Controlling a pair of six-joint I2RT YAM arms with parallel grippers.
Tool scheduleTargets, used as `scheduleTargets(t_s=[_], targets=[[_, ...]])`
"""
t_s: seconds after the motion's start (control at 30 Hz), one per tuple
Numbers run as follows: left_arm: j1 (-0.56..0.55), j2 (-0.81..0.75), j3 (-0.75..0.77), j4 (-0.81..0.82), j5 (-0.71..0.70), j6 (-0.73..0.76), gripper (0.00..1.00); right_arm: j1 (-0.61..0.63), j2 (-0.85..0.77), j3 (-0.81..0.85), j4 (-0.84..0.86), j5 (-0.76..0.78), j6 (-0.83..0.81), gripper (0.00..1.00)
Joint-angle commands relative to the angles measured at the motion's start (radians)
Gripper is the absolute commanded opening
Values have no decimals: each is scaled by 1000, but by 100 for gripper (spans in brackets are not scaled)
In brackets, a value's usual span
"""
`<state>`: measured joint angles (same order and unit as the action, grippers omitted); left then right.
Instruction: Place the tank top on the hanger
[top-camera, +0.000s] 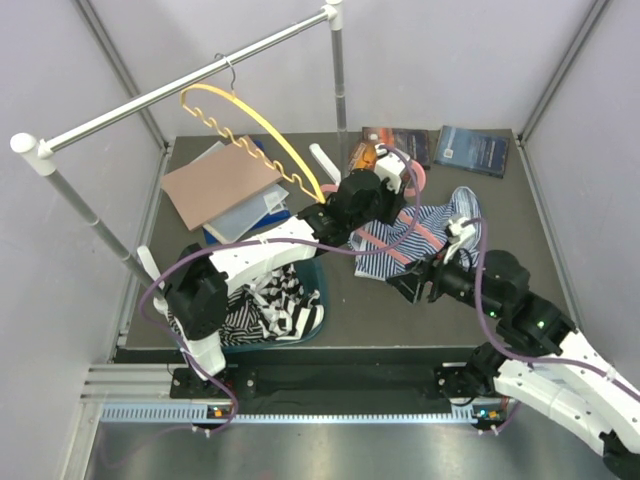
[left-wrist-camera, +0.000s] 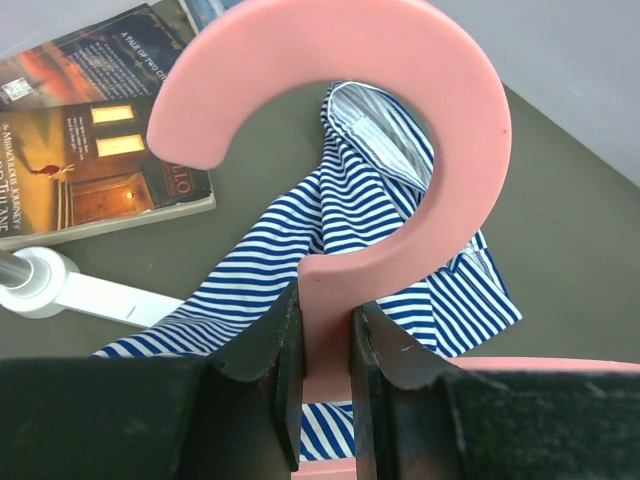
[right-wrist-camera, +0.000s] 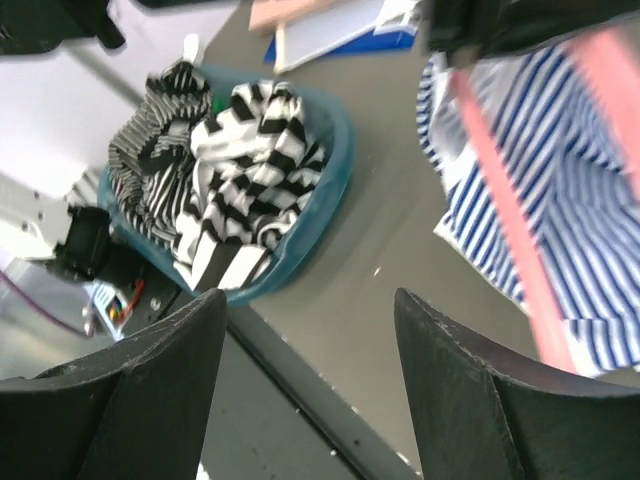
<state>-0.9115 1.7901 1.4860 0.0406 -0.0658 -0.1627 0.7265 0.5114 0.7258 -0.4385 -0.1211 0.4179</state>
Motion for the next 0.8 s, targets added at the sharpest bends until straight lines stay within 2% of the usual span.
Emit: scheduleTargets(t_s=[0.0, 0.17, 0.27, 0.5, 0.77], targets=[[-1, -5, 42, 22, -46, -11, 0, 129, 57, 0, 167, 53, 44, 67], [11, 5, 49, 21, -16, -27, 0, 393, 183, -9, 221, 358, 58, 68], [22, 6, 49, 18, 9, -38, 0, 448, 275, -55, 309, 454, 111, 69], [33, -26, 26, 13, 26, -46, 0, 465, 507, -102, 464, 627, 214, 63], [36, -40, 20, -2, 27, -43, 0, 476, 769, -45, 442, 831, 399, 62]])
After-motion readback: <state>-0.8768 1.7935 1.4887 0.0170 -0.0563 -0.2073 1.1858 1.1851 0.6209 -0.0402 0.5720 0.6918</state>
